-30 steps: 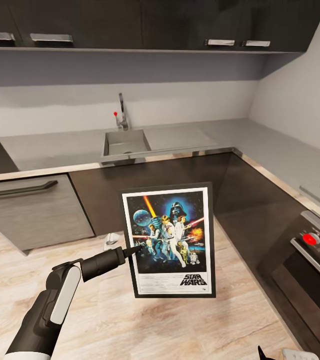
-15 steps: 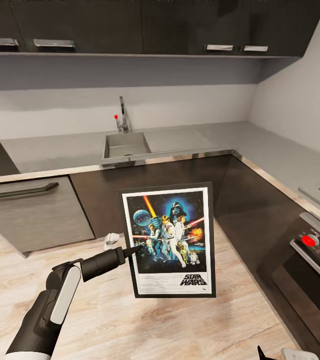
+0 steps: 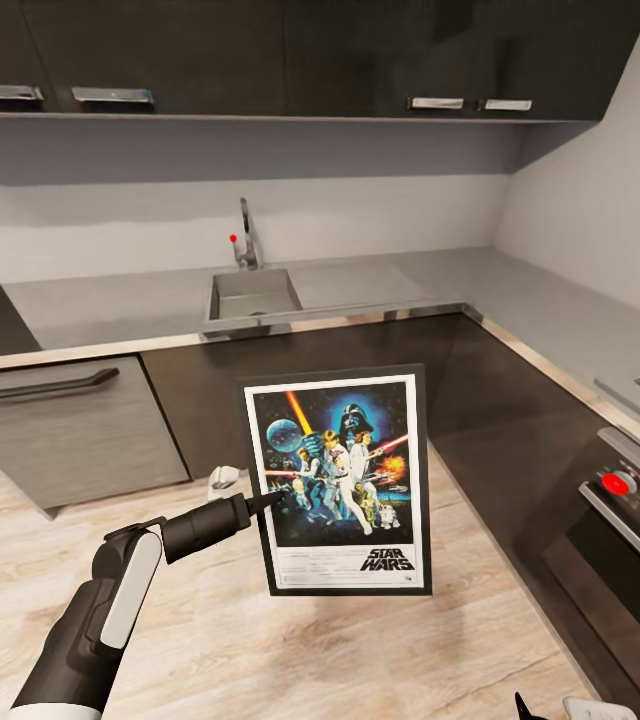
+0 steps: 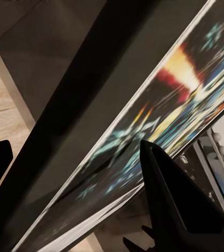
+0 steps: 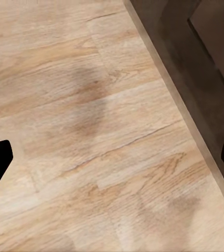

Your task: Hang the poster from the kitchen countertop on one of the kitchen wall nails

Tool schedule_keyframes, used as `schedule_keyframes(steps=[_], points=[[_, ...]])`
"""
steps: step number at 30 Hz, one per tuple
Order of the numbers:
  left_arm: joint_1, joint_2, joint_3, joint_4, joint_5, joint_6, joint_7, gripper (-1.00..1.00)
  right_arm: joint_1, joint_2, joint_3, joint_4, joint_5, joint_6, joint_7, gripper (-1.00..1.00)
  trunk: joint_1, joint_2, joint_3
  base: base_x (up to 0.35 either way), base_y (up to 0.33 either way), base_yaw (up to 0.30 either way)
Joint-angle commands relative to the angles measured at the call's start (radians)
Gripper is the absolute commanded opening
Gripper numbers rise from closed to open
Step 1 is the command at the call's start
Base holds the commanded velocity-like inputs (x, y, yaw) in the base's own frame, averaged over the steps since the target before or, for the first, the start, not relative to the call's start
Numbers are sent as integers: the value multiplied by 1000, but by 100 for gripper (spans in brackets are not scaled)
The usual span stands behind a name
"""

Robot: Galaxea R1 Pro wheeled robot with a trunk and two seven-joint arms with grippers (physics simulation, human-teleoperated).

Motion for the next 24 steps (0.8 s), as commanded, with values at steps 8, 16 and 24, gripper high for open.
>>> schedule_keyframes(steps=[8,16,24], points=[[0,0,1,0,2,5,-5,-100,0,0,2,30,-1,-1,2,100,0,0,6,0,0,0],[0,0,1,0,2,6,-5,-100,0,0,2,32,-1,-1,2,100,0,0,13,0,0,0],[0,1,1,0,2,5,-5,-100,0,0,2,32,-1,-1,2,100,0,0,19,0,0,0]])
